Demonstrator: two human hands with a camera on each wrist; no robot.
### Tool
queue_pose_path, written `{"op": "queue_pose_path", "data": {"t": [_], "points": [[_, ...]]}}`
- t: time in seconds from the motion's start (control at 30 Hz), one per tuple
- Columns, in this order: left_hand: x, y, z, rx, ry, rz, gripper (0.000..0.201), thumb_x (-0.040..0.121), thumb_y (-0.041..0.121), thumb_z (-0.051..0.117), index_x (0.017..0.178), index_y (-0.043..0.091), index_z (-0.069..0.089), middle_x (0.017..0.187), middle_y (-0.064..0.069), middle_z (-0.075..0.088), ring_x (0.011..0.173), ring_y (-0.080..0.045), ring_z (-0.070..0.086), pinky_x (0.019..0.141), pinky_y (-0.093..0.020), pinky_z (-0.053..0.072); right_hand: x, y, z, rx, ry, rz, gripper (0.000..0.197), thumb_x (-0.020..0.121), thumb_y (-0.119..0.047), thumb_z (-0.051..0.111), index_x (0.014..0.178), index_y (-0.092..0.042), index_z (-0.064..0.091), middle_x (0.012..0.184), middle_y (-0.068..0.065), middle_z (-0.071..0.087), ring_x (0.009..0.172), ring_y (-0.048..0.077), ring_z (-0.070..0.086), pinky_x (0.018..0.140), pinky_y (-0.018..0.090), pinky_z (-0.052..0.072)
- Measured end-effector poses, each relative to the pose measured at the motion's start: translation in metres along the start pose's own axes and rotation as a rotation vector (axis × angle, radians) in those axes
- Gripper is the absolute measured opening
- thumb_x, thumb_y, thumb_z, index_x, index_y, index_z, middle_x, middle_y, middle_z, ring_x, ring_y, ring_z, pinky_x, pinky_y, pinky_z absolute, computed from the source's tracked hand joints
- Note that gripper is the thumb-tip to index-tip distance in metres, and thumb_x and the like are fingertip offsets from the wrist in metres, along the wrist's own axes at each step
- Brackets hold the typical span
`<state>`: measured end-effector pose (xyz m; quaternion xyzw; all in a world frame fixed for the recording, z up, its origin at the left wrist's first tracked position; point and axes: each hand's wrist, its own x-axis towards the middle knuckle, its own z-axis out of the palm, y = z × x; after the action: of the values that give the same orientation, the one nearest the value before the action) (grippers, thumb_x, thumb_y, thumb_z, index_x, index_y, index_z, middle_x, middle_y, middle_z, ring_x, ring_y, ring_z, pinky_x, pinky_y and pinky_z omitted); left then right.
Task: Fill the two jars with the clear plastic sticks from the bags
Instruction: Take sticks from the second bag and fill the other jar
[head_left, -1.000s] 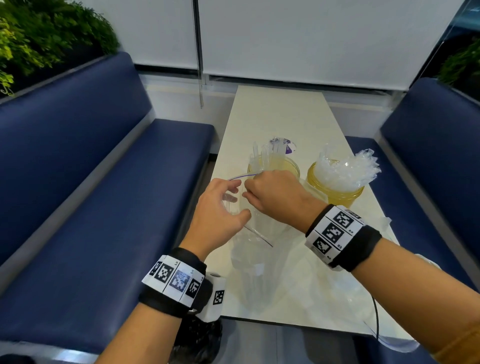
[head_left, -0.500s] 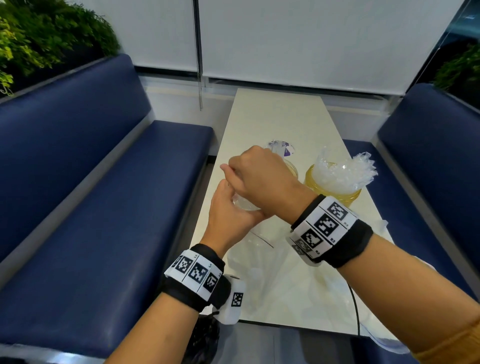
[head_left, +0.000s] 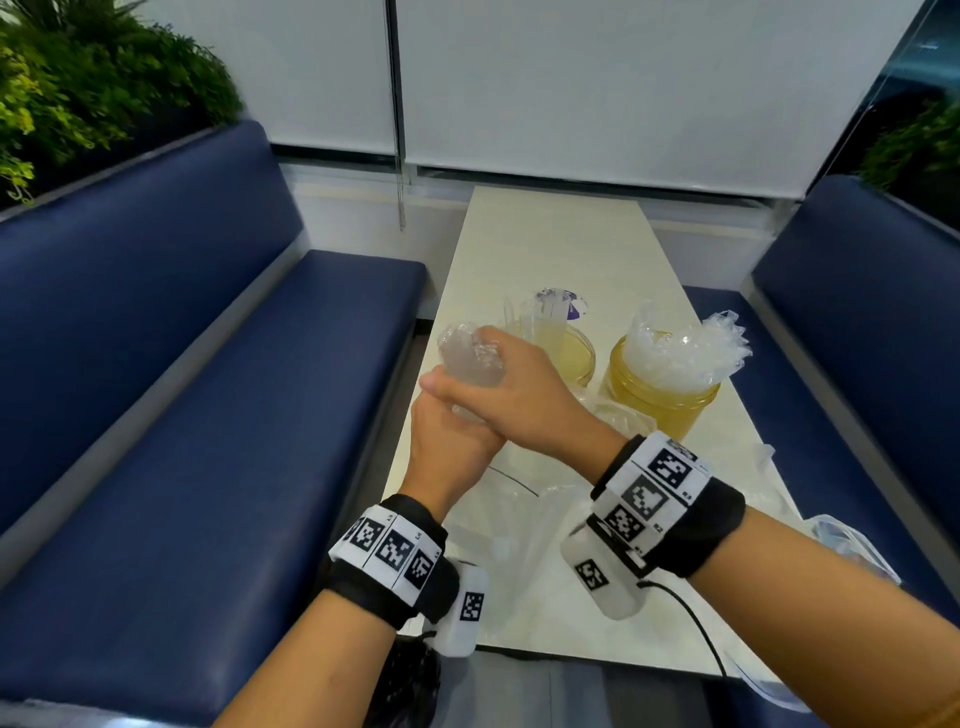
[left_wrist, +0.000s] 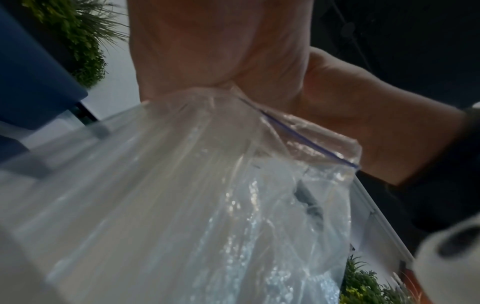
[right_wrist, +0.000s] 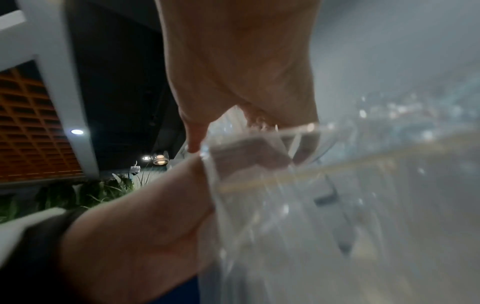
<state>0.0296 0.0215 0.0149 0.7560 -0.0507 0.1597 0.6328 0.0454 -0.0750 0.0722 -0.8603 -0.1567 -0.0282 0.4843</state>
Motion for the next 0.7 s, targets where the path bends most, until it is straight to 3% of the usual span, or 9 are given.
{"op": "queue_pose_path", "data": {"t": [0.1,0.17,0.23,0.33,0.37,0.43,0.5,0.6,0.7], "points": [[0.000,-0.007,0.000,0.041,-0.013,-0.039,0.032,0.084,0.009,0.071,0.115,0.015,0.067,0.099,0.009,0.071,0.092,0.006,0.068,0.069,-0.009,0.052,-0.002,0.008,0.011,0.076,0.058,-0.046,0.034,0.086,-0.043,0.070,0.103,-0.013,0.073,0.093,0.000,0.076,0.089,0.015,0.072,0.085,0.042,0.058],[0.001,-0.009,-0.001,0.032,-0.023,-0.084,0.040,0.080,0.013,0.077,0.118,0.018,0.066,0.108,0.006,0.071,0.099,-0.001,0.069,0.072,-0.011,0.055,-0.002,0.008,0.012,0.144,0.083,-0.073,0.026,0.092,-0.034,0.068,0.100,-0.010,0.073,0.090,0.000,0.076,0.087,0.013,0.072,0.086,0.040,0.057],[0.002,-0.011,-0.003,0.042,-0.052,-0.123,0.056,0.074,0.023,0.083,0.126,0.022,0.062,0.119,0.006,0.069,0.110,-0.005,0.066,0.080,-0.014,0.057,-0.003,0.007,0.011,0.207,0.108,-0.088,0.022,0.095,-0.029,0.066,0.100,-0.008,0.072,0.085,-0.002,0.075,0.083,0.006,0.071,0.087,0.030,0.057],[-0.001,-0.012,-0.007,0.079,-0.076,-0.142,0.080,0.064,0.041,0.087,0.135,0.029,0.053,0.130,0.011,0.063,0.121,-0.004,0.059,0.094,-0.024,0.054,-0.001,-0.003,0.009,0.239,0.149,-0.104,0.022,0.097,-0.026,0.064,0.103,-0.006,0.068,0.078,-0.008,0.070,0.077,-0.002,0.068,0.077,0.010,0.051],[-0.003,-0.011,-0.008,0.104,-0.080,-0.133,0.073,0.063,0.044,0.087,0.129,0.033,0.056,0.128,0.011,0.063,0.118,-0.004,0.060,0.093,-0.026,0.054,0.002,-0.007,0.007,0.255,0.156,-0.116,0.022,0.097,-0.027,0.063,0.103,-0.006,0.067,0.076,-0.007,0.069,0.074,0.000,0.068,0.075,0.011,0.052],[-0.005,-0.005,-0.009,0.134,-0.072,-0.125,0.045,0.066,0.038,0.088,0.100,0.040,0.060,0.115,0.005,0.064,0.102,-0.009,0.065,0.085,-0.036,0.058,0.009,-0.016,0.002,0.301,0.171,-0.140,0.024,0.098,-0.027,0.061,0.102,-0.004,0.064,0.073,0.000,0.068,0.067,0.010,0.068,0.073,0.025,0.059],[-0.006,0.000,-0.009,0.172,-0.089,-0.122,0.039,0.069,0.033,0.087,0.082,0.039,0.052,0.105,-0.001,0.060,0.091,-0.014,0.063,0.082,-0.045,0.057,0.016,-0.025,-0.003,0.338,0.214,-0.149,0.026,0.098,-0.027,0.061,0.102,-0.002,0.062,0.070,0.003,0.066,0.062,0.016,0.065,0.066,0.034,0.061],[-0.008,0.002,-0.010,0.260,-0.124,-0.100,0.042,0.069,0.037,0.087,0.082,0.045,0.048,0.104,0.004,0.054,0.095,-0.014,0.058,0.085,-0.045,0.056,0.027,-0.038,-0.012,0.363,0.316,-0.185,0.024,0.097,-0.026,0.063,0.099,-0.002,0.062,0.066,0.004,0.063,0.056,0.015,0.060,0.056,0.032,0.056],[-0.008,-0.001,-0.012,0.265,-0.150,-0.104,0.045,0.065,0.046,0.087,0.085,0.059,0.048,0.106,0.008,0.054,0.097,-0.009,0.059,0.084,-0.042,0.058,0.036,-0.049,-0.022,0.336,0.405,-0.240,0.023,0.098,-0.025,0.063,0.096,-0.002,0.061,0.063,0.006,0.062,0.050,0.017,0.058,0.049,0.035,0.054]]}}
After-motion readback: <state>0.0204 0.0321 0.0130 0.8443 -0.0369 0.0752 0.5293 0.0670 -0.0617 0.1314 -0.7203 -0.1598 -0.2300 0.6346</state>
